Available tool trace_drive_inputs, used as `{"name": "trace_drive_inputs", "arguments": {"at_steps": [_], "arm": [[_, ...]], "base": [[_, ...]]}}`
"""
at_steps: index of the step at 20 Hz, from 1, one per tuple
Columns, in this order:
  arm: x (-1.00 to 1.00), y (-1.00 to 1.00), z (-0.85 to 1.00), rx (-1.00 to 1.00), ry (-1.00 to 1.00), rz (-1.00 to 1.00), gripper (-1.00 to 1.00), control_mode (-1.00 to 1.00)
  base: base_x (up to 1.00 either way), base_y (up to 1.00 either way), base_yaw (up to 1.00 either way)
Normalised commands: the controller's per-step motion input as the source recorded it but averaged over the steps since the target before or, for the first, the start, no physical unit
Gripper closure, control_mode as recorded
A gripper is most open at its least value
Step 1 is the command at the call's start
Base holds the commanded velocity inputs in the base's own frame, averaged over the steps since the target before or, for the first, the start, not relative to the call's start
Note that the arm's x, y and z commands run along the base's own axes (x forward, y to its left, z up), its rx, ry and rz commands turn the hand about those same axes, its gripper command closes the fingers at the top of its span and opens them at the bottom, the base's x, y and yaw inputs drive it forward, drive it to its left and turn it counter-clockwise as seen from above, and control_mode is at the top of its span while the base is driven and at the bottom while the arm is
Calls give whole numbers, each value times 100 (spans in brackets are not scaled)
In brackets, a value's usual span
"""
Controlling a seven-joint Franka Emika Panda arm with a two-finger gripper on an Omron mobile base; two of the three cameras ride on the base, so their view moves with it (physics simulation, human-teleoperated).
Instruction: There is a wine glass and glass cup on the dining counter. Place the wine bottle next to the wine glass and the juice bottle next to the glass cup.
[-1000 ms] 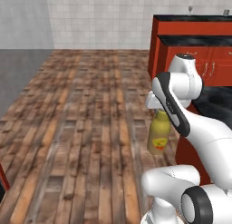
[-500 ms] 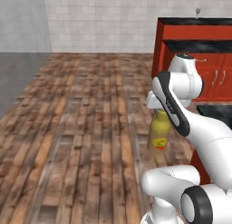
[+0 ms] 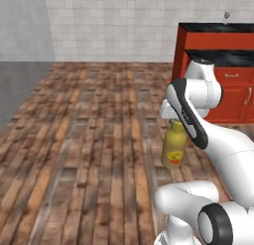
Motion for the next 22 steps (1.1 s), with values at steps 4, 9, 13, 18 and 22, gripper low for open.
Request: {"name": "trace_drive_inputs", "arguments": {"at_steps": [4,9,13,18,22], "arm": [[0,0,0,0,0,0,100,100],[0,0,0,0,0,0,100,100],[0,0,0,0,0,0,100,100],[0,0,0,0,0,0,100,100],[0,0,0,0,0,0,100,100]], "base": [[94,-14,2],[94,-15,1],[94,-17,1],[94,-17,1],[94,-17,1]]}}
